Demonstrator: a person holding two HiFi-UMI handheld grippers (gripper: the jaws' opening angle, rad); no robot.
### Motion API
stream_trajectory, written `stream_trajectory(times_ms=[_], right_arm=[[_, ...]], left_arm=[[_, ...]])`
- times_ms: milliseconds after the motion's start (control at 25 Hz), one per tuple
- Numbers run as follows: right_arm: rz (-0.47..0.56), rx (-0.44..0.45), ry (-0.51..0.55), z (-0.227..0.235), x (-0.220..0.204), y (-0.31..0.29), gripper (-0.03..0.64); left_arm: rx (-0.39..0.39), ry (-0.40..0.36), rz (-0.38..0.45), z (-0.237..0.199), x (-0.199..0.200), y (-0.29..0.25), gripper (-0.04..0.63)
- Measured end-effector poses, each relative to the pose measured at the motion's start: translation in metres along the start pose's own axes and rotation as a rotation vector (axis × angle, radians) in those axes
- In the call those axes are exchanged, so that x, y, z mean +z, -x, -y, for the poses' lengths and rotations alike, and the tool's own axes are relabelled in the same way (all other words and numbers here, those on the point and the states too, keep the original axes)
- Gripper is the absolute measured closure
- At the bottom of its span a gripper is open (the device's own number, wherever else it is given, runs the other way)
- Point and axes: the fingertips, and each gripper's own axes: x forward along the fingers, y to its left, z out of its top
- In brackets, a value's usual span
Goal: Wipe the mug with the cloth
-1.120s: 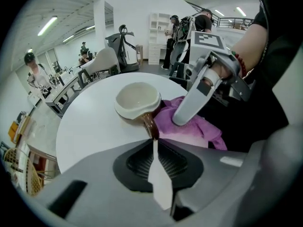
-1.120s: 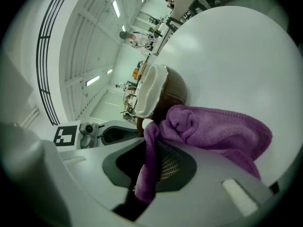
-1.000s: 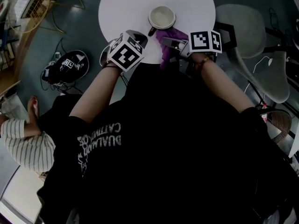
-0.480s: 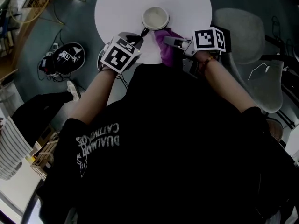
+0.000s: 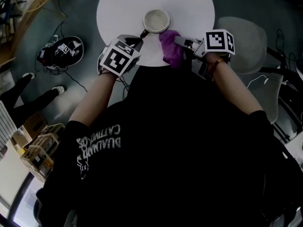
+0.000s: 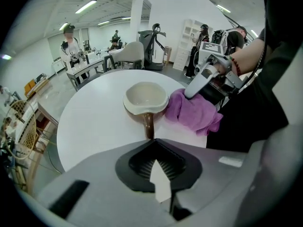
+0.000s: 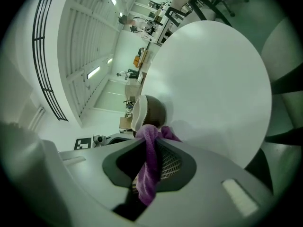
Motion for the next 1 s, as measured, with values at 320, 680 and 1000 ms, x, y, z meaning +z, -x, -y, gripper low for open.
stream_trajectory(times_ms=[320, 680, 1000], right_arm=[[0.023, -0.011, -0.012, 0.009, 0.027, 0.018, 0.566], [0.039, 0.017, 0.059, -0.016, 0.05, 0.033, 0.566], [0.168, 0.059, 0.088, -0.053, 0.072, 0.04, 0.566]], left_arm=[[0.029, 0.055, 0.008, -0.006, 0.003, 0.003, 0.594], [0.05, 0.088, 0.047, -0.011, 0.012, 0.012, 0.594], [0.049, 0.251, 0.239, -0.032, 0.033, 0.045, 0.594]])
